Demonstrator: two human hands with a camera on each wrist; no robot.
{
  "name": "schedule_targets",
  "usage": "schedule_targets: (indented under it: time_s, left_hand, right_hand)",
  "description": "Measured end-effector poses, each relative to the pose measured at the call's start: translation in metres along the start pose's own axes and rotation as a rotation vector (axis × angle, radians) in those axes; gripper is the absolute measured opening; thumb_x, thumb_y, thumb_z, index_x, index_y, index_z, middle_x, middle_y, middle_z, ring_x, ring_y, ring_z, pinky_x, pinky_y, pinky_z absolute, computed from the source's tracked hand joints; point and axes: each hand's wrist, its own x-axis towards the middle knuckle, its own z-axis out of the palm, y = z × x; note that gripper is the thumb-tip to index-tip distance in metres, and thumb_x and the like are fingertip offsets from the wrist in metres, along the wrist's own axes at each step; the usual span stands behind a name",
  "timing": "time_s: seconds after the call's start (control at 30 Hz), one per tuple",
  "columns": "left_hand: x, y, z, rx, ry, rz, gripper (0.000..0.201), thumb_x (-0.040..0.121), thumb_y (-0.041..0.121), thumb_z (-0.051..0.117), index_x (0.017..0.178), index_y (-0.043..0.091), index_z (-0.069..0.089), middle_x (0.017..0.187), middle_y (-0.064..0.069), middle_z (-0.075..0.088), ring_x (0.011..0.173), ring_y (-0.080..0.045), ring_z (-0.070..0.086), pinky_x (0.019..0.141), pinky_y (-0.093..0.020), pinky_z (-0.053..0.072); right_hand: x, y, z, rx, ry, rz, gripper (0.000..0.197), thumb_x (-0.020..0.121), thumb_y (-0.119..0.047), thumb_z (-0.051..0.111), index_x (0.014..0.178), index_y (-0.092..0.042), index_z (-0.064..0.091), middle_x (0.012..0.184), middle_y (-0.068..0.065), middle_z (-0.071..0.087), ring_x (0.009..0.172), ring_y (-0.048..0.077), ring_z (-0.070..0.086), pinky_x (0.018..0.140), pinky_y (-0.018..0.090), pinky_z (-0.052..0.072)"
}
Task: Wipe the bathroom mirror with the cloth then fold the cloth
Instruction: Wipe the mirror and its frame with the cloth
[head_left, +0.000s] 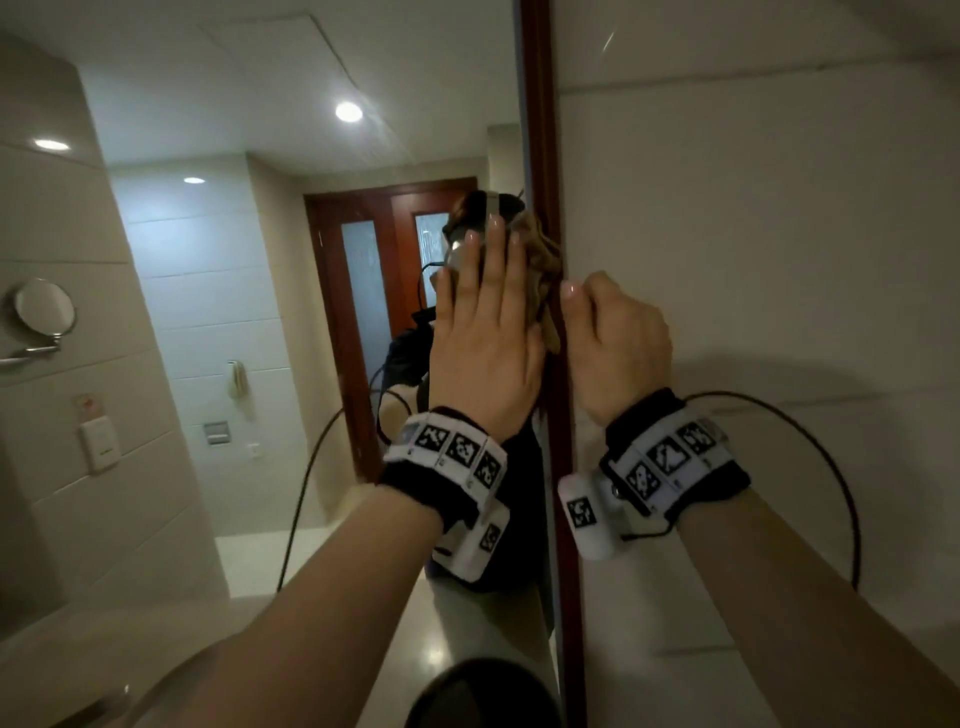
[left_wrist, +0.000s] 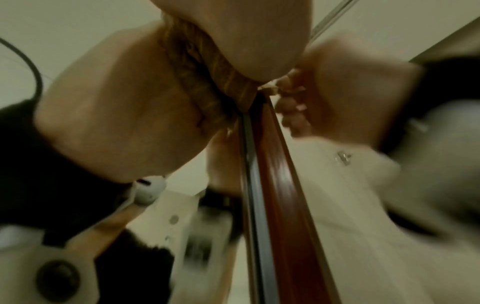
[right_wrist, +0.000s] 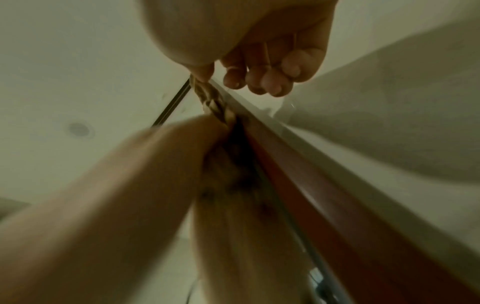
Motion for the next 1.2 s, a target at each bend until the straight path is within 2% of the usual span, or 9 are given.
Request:
schedule_targets:
  time_s: [0.17, 0.27, 0.43, 0.53, 0.63, 0.73, 0.8, 0.97, 1.2]
  left_hand:
    - [-0.101, -0.01, 0.026, 0.094, -0.132, 0.04, 0.072, 0.096, 0.03, 0.042, 0.155, 0.009, 0.008, 0.163, -0.009, -0.005, 0.151, -0.025, -0.004, 0.121, -0.048, 0.008]
    - [-0.117, -0.023, 0.024, 0.13, -0.171, 0.046, 0.074, 0.094, 0.032, 0.044, 0.156, 0.01, 0.009, 0.164, -0.008, -0.003, 0.151, -0.024, -0.001, 0.121, -0.046, 0.008]
    - [0.018, -0.039, -0.026, 0.13, 0.016, -0.003, 0.072, 0.095, 0.033, 0.034, 0.156, 0.014, 0.002, 0.164, -0.006, -0.002, 0.151, -0.023, -0.003, 0.122, -0.045, 0.004]
    - [0.112, -0.066, -0.076, 0.087, 0.164, -0.204, 0.068, 0.095, 0.031, 0.03, 0.155, 0.01, 0.006, 0.163, -0.01, 0.003, 0.15, -0.027, 0.002, 0.122, -0.048, 0.008]
    - [0.135, -0.067, -0.089, 0.046, 0.224, -0.298, 0.069, 0.094, 0.029, 0.032, 0.154, 0.007, 0.007, 0.163, -0.012, 0.006, 0.15, -0.031, 0.005, 0.121, -0.05, 0.008]
    - [0.087, -0.032, -0.053, 0.094, 0.18, 0.021, 0.066, 0.09, 0.03, 0.04, 0.152, 0.013, 0.022, 0.158, -0.008, 0.023, 0.145, -0.028, 0.02, 0.119, -0.048, 0.018]
    - [0.04, -0.021, -0.024, 0.123, 0.049, 0.21, 0.069, 0.092, 0.032, 0.043, 0.153, 0.012, 0.02, 0.162, -0.007, 0.015, 0.149, -0.024, 0.013, 0.122, -0.046, 0.01]
    - [0.036, -0.054, -0.029, 0.238, 0.008, 0.332, 0.073, 0.091, 0.03, 0.043, 0.155, 0.009, 0.015, 0.163, -0.008, 0.009, 0.15, -0.023, 0.006, 0.122, -0.041, 0.003]
    - [0.093, -0.156, -0.108, 0.093, 0.282, -0.298, 0.073, 0.089, 0.023, 0.035, 0.155, 0.009, 0.009, 0.162, -0.011, 0.011, 0.149, -0.028, 0.01, 0.121, -0.049, 0.009]
  right_hand:
    - [0.037, -0.005, 0.014, -0.041, -0.076, 0.04, 0.045, 0.097, -0.057, 0.018, 0.081, -0.021, 0.041, 0.072, 0.009, 0.058, 0.064, 0.03, 0.056, 0.06, 0.039, 0.048]
    - [0.029, 0.004, 0.017, -0.038, -0.09, 0.026, 0.049, 0.098, -0.055, 0.016, 0.084, -0.022, 0.049, 0.069, 0.008, 0.058, 0.064, 0.031, 0.058, 0.061, 0.037, 0.05]
    - [0.029, 0.003, 0.014, -0.031, -0.11, 0.035, 0.051, 0.093, -0.061, 0.011, 0.081, -0.027, 0.047, 0.066, 0.007, 0.058, 0.06, 0.03, 0.057, 0.058, 0.037, 0.05]
    - [0.029, 0.003, 0.014, -0.044, -0.135, 0.053, 0.054, 0.091, -0.065, 0.008, 0.081, -0.027, 0.045, 0.065, 0.007, 0.058, 0.06, 0.03, 0.057, 0.06, 0.04, 0.051]
    - [0.029, 0.001, 0.014, -0.031, -0.151, 0.092, 0.062, 0.091, -0.063, 0.009, 0.097, -0.022, 0.056, 0.069, 0.009, 0.061, 0.063, 0.03, 0.059, 0.062, 0.041, 0.053]
    - [0.028, -0.003, 0.013, -0.068, -0.133, 0.072, 0.061, 0.094, -0.057, 0.012, 0.103, -0.019, 0.059, 0.073, 0.013, 0.063, 0.064, 0.032, 0.058, 0.059, 0.035, 0.048]
    - [0.028, -0.004, 0.013, -0.098, -0.119, 0.057, 0.057, 0.097, -0.051, 0.016, 0.101, -0.015, 0.06, 0.075, 0.016, 0.064, 0.065, 0.034, 0.058, 0.057, 0.033, 0.045]
    - [0.028, -0.004, 0.011, -0.104, -0.145, 0.067, 0.055, 0.097, -0.053, 0.015, 0.099, -0.018, 0.059, 0.075, 0.012, 0.064, 0.061, 0.027, 0.053, 0.057, 0.031, 0.042]
    - [0.028, -0.005, 0.014, -0.063, -0.147, 0.105, 0.066, 0.089, -0.065, 0.006, 0.099, -0.023, 0.056, 0.073, 0.011, 0.061, 0.066, 0.033, 0.058, 0.064, 0.04, 0.052]
